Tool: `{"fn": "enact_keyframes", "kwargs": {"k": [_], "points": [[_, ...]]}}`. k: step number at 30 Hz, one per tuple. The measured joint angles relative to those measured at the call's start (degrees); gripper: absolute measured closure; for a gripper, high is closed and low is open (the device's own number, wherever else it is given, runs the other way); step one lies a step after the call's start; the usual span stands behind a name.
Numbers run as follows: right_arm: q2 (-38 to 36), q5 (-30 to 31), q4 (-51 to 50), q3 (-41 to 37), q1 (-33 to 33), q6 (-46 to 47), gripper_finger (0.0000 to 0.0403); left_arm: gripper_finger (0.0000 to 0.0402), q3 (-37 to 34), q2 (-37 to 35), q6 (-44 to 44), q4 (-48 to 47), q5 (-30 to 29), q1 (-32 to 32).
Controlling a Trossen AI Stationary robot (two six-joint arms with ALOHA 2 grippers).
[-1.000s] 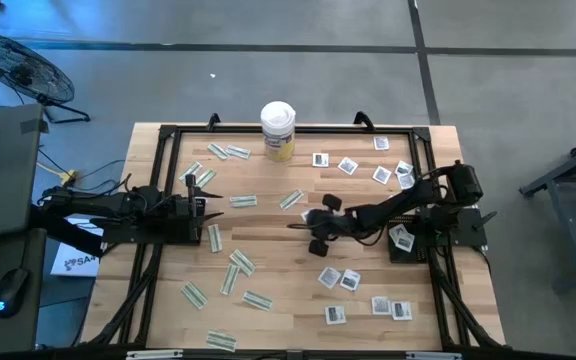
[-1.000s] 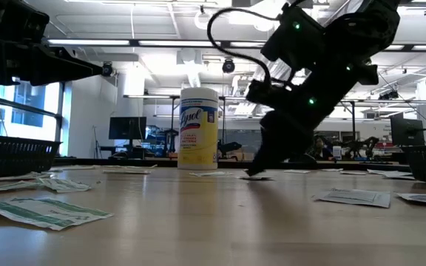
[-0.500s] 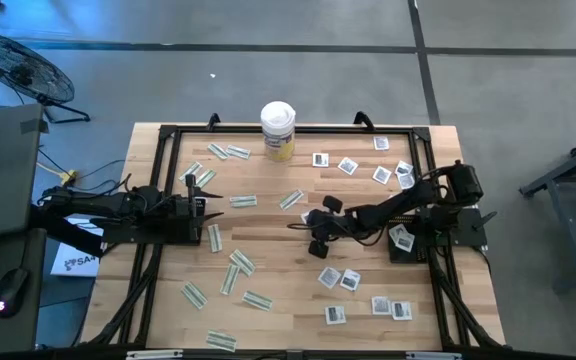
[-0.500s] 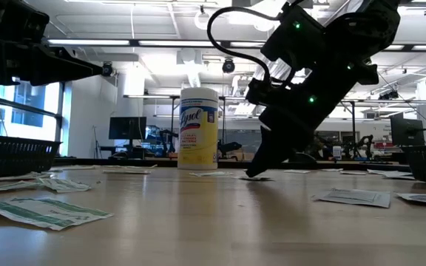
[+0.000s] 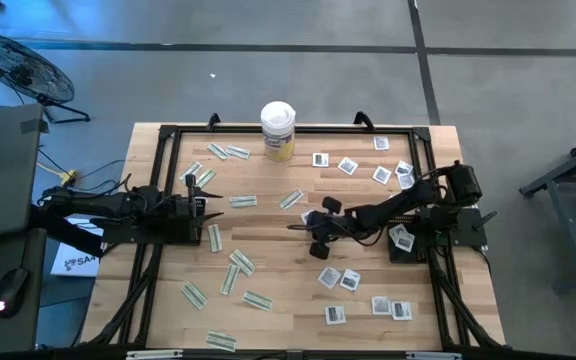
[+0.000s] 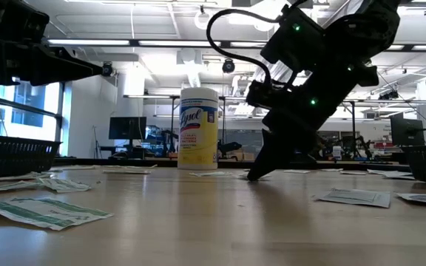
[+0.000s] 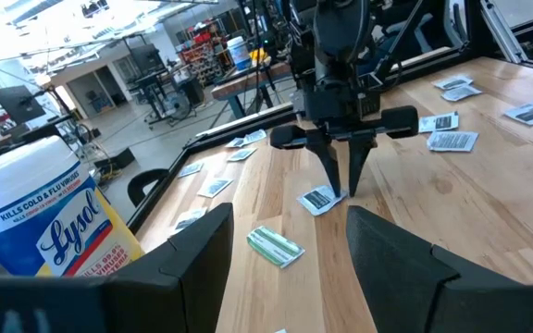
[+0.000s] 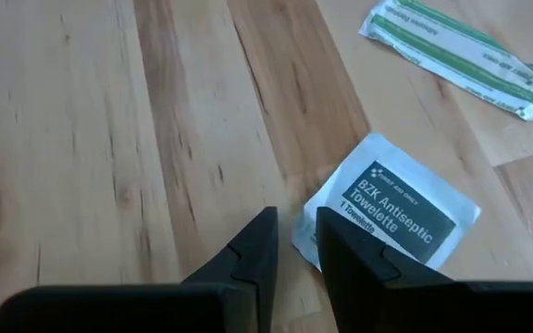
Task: Pick & Place First Aid Supplies
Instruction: Put the towelette pack into the right black basket
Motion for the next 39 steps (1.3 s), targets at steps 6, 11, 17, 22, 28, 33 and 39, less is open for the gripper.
{"fn": "enact_keyframes", "kwargs": {"k": [6,11,17,22,28,33,39], "points": [[1.6,2.6,-2.2,0.2,0.0,0.5,0.0341,0.0195,0.0,0.0,0.0,0.0,0.0,0.0],[1.9,3.8,-3.1,0.2,0.0,0.6,0.0380,0.0195,0.0,0.0,0.0,0.0,0.0,0.0],[1.7,4.8,-2.9,0.1,0.0,2.4,0.0396,0.0195,0.0,0.0,0.0,0.0,0.0,0.0],[-1.7,3.3,-4.4,-0.2,0.3,4.4,0.0400,0.0195,0.0,0.0,0.0,0.0,0.0,0.0],[-11.0,0.9,-9.5,-0.2,2.1,10.3,0.0401,0.0195,0.0,0.0,0.0,0.0,0.0,0.0],[-21.1,-3.1,-16.5,-0.2,4.9,13.7,0.0402,0.0195,0.0,0.0,0.0,0.0,0.0,0.0],[-34.4,-3.1,-33.9,-0.2,9.6,23.7,0.0402,0.0195,0.0,0.0,0.0,0.0,0.0,0.0]]}}
